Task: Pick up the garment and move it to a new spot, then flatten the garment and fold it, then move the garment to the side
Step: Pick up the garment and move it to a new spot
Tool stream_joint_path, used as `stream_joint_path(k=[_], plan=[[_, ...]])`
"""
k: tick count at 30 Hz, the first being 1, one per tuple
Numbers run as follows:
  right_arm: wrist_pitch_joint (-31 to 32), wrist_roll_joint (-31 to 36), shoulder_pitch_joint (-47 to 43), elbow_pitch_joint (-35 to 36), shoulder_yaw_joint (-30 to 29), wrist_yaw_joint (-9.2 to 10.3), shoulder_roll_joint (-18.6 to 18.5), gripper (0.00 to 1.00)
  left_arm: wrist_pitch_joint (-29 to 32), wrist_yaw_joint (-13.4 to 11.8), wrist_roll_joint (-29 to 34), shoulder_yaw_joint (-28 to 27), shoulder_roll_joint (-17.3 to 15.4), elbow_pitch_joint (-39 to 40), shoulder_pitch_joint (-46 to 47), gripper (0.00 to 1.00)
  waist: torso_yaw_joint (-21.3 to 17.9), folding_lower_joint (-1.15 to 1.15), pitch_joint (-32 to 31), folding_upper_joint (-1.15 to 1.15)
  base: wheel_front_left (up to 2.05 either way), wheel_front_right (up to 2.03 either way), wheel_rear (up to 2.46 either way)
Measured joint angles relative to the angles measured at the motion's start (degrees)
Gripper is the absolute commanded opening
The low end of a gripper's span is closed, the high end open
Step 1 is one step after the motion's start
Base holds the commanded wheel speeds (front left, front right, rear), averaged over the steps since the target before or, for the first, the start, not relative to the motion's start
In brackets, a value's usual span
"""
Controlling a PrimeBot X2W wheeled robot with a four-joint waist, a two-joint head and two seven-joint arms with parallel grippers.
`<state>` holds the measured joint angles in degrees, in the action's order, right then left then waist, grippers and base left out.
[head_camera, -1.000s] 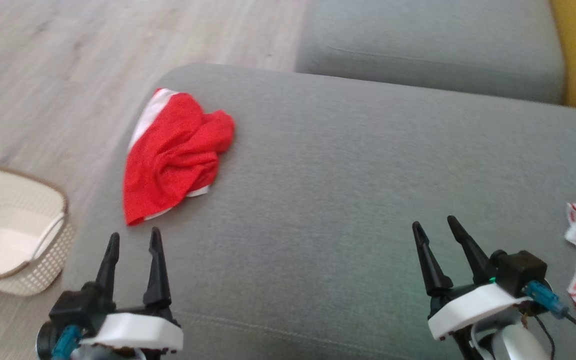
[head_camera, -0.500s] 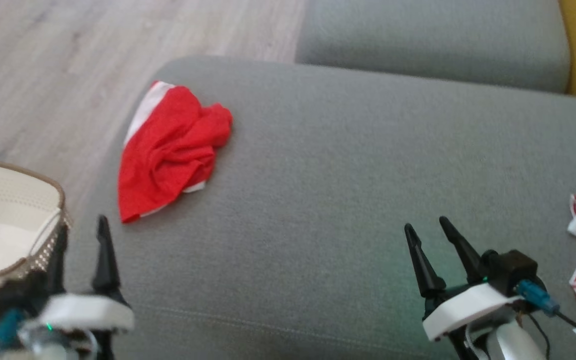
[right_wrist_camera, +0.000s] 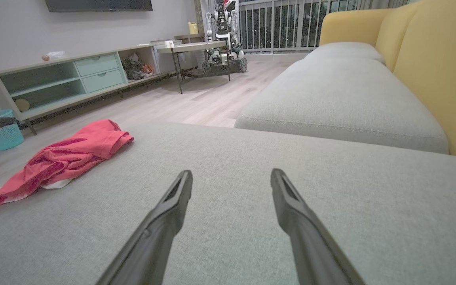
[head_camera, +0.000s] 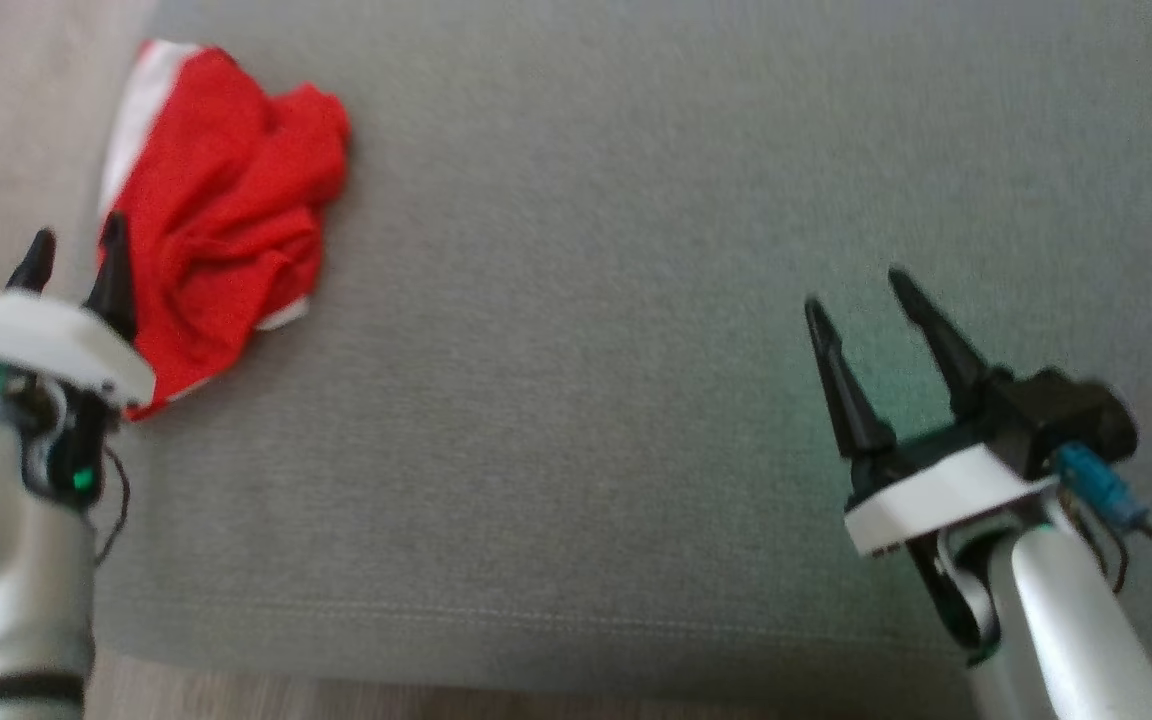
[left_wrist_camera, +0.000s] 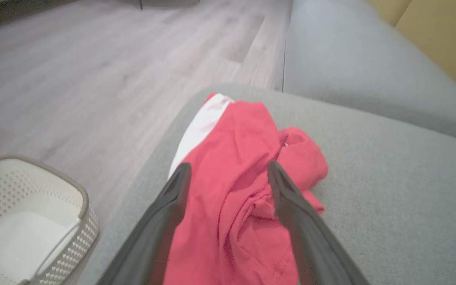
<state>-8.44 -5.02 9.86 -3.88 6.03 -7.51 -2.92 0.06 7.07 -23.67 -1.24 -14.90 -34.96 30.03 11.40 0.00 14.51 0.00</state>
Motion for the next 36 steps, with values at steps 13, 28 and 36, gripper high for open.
stream_joint_path(k=[13,28,36], plan=[[2.98,4.31,3.88,9.47,1.63,0.0,-0.14,1.0,3.9,0.08,-2.45,7.81,-3.77,-21.14,17.59,1.0,-5.39,0.0,10.71,0.0,0.0,0.0,0.0],[2.24,6.45,3.39,9.1,1.57,0.0,-0.15,1.0,-0.48,0.07,-7.71,16.66,-4.07,-26.82,21.09,0.0,-5.56,0.01,9.23,0.0,0.0,0.0,0.0],[1.16,4.78,3.39,6.9,0.66,0.0,-0.14,1.0,-11.22,0.08,-9.4,20.08,-2.0,-23.51,21.09,0.0,-4.9,0.0,4.04,0.0,0.0,0.0,0.0]])
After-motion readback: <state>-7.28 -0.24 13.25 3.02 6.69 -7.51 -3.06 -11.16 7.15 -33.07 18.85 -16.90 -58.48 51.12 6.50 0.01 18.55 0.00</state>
